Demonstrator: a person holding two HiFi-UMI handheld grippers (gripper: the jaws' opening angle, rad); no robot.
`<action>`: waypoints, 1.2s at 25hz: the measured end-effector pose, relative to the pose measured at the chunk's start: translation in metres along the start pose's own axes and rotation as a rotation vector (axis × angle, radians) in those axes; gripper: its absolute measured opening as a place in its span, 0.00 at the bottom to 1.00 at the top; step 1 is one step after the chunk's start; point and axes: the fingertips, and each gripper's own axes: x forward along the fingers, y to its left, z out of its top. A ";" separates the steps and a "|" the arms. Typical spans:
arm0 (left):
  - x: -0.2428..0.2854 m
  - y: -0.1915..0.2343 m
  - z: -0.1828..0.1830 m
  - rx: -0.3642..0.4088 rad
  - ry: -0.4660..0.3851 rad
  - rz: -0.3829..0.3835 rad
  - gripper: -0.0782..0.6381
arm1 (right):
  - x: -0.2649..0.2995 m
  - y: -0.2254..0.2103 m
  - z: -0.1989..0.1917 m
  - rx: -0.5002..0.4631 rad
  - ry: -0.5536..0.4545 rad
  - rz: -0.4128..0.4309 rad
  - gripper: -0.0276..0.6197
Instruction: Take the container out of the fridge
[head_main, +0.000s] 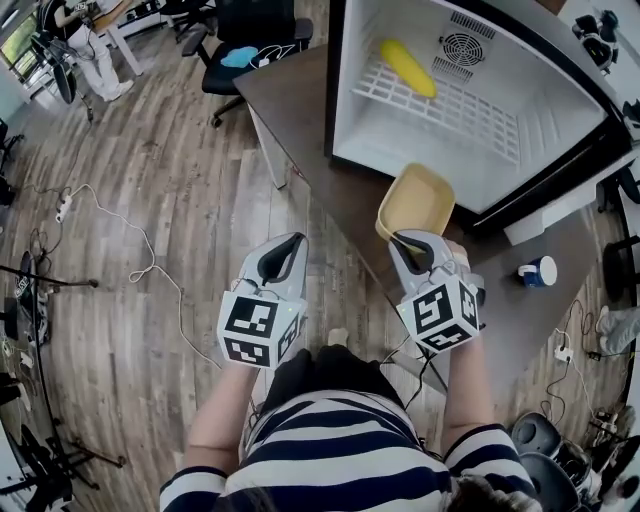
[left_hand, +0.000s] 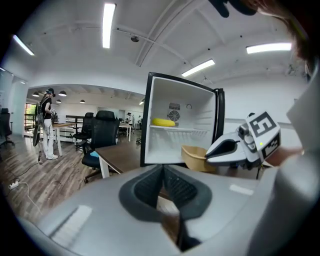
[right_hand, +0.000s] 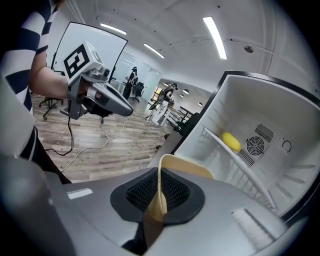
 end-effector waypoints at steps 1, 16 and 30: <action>-0.003 -0.001 -0.001 0.003 0.000 -0.001 0.11 | -0.003 0.004 0.000 0.001 -0.001 0.001 0.07; -0.048 -0.002 -0.017 -0.023 -0.010 0.037 0.11 | -0.039 0.055 -0.003 0.053 0.009 0.022 0.07; -0.071 -0.011 -0.021 -0.020 -0.027 0.051 0.11 | -0.060 0.070 -0.005 0.055 0.008 0.015 0.07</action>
